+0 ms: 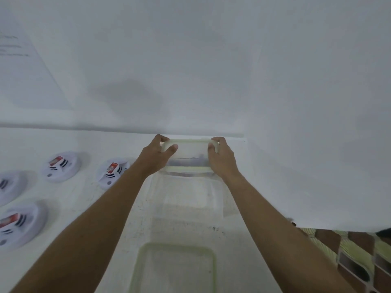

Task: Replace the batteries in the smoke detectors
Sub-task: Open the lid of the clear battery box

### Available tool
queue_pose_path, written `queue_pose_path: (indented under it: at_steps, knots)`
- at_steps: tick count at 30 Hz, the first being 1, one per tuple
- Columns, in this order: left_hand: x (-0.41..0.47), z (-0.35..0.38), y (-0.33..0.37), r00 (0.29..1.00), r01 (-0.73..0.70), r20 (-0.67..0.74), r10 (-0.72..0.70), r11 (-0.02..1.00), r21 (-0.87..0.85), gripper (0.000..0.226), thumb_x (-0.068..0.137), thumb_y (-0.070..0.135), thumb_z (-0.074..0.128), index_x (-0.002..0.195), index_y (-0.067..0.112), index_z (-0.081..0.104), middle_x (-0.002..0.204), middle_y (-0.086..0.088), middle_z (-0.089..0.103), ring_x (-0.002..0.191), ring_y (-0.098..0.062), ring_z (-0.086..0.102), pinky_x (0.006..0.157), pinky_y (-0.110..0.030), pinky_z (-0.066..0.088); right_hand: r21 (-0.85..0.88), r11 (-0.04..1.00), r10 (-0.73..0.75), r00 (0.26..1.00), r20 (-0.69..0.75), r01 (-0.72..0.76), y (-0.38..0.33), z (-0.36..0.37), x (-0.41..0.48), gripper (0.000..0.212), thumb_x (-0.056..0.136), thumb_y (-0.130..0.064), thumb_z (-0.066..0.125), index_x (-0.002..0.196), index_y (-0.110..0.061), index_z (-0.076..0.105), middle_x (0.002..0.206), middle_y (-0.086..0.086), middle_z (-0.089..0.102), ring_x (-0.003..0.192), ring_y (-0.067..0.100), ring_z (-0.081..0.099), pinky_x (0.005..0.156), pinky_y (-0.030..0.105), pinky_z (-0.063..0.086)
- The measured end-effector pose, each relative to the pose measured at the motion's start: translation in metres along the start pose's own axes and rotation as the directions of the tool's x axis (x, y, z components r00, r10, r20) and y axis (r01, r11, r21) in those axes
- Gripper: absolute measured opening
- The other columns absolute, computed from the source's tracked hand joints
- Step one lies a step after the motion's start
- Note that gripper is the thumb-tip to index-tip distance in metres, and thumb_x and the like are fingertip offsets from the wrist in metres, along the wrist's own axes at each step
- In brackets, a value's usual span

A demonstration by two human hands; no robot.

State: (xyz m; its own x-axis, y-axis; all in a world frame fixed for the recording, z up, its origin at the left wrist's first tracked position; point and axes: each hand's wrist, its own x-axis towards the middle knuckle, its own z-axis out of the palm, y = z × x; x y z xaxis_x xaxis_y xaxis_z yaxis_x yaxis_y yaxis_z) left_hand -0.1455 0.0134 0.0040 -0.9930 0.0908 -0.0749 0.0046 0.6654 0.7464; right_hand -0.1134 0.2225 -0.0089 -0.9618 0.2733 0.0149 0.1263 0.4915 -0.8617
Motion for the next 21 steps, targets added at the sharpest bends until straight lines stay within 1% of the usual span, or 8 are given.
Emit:
queue_pose_path:
  at_steps: [5,8,10,12,15,17,19,21]
  knots:
    - [0.017,-0.012,0.006,0.985,-0.173,0.024,0.171,0.973,0.151,0.042,0.088,0.048,0.063,0.122,0.024,0.057,0.131,0.000,0.051,0.118,-0.022,0.051,0.100,-0.037,0.043,-0.021,0.999,-0.029,0.999,0.022,0.030,-0.002,-0.001,0.009,0.034,0.104,-0.031,0.046,0.135,-0.017,0.053,0.129,0.004,0.062,0.118,0.024,0.057,0.093,0.028,0.041]
    - [0.020,-0.004,0.019,0.969,-0.229,0.144,0.199,0.944,0.239,0.059,0.086,0.058,0.061,0.134,0.025,0.053,0.139,0.003,0.052,0.124,-0.020,0.049,0.103,-0.033,0.036,-0.015,0.999,-0.045,0.999,0.008,0.045,-0.006,-0.001,0.015,0.035,0.104,-0.032,0.049,0.134,-0.016,0.056,0.130,0.002,0.063,0.119,0.020,0.057,0.094,0.026,0.041]
    - [0.023,0.002,0.021,0.976,-0.204,0.134,0.173,0.941,0.270,0.060,0.083,0.064,0.061,0.129,0.026,0.057,0.132,0.005,0.059,0.115,-0.018,0.054,0.096,-0.031,0.040,0.025,0.999,-0.025,0.998,-0.050,0.026,-0.008,-0.002,0.019,0.035,0.104,-0.033,0.049,0.132,-0.014,0.056,0.129,0.002,0.063,0.118,0.020,0.057,0.093,0.025,0.040]
    - [0.024,0.005,0.023,0.991,-0.136,0.034,0.132,0.962,0.238,0.054,0.078,0.068,0.063,0.109,0.024,0.060,0.107,0.007,0.065,0.098,-0.017,0.058,0.080,-0.029,0.042,0.124,0.991,0.058,0.993,-0.104,-0.045,-0.008,-0.004,0.023,0.035,0.103,-0.033,0.047,0.131,-0.012,0.054,0.130,0.001,0.059,0.120,0.020,0.056,0.100,0.030,0.043]
    - [0.023,0.013,0.029,0.994,-0.006,-0.108,0.035,0.965,0.262,0.063,0.072,0.076,0.061,0.093,0.017,0.052,0.087,0.005,0.060,0.086,-0.021,0.058,0.068,-0.032,0.040,0.259,0.948,0.203,0.978,-0.050,-0.184,-0.009,-0.005,0.029,0.041,0.101,-0.035,0.049,0.136,-0.013,0.045,0.135,0.002,0.052,0.120,0.022,0.053,0.105,0.042,0.046]
    - [0.024,0.018,0.034,0.990,0.044,-0.142,-0.003,0.958,0.282,0.074,0.070,0.079,0.059,0.099,0.012,0.051,0.095,-0.003,0.062,0.091,-0.026,0.060,0.070,-0.033,0.041,0.292,0.927,0.239,0.971,0.028,-0.236,-0.011,-0.001,0.030,0.050,0.100,-0.039,0.051,0.142,-0.014,0.040,0.140,0.004,0.049,0.123,0.023,0.052,0.106,0.045,0.047]
    - [0.026,0.021,0.038,0.994,0.065,-0.103,-0.040,0.964,0.257,0.081,0.072,0.079,0.058,0.111,0.009,0.049,0.105,-0.009,0.062,0.095,-0.029,0.061,0.069,-0.032,0.045,0.267,0.934,0.223,0.971,0.082,-0.237,-0.013,0.004,0.027,0.055,0.101,-0.040,0.048,0.149,-0.016,0.034,0.146,0.005,0.048,0.129,0.025,0.051,0.107,0.039,0.044]
    - [0.028,0.022,0.039,0.998,0.070,-0.020,-0.067,0.982,0.174,0.081,0.078,0.075,0.055,0.125,0.011,0.042,0.109,-0.009,0.059,0.086,-0.027,0.063,0.055,-0.027,0.048,0.203,0.958,0.175,0.974,0.143,-0.202,-0.015,0.008,0.025,0.057,0.104,-0.039,0.042,0.156,-0.021,0.026,0.153,0.004,0.043,0.136,0.026,0.045,0.108,0.032,0.037]
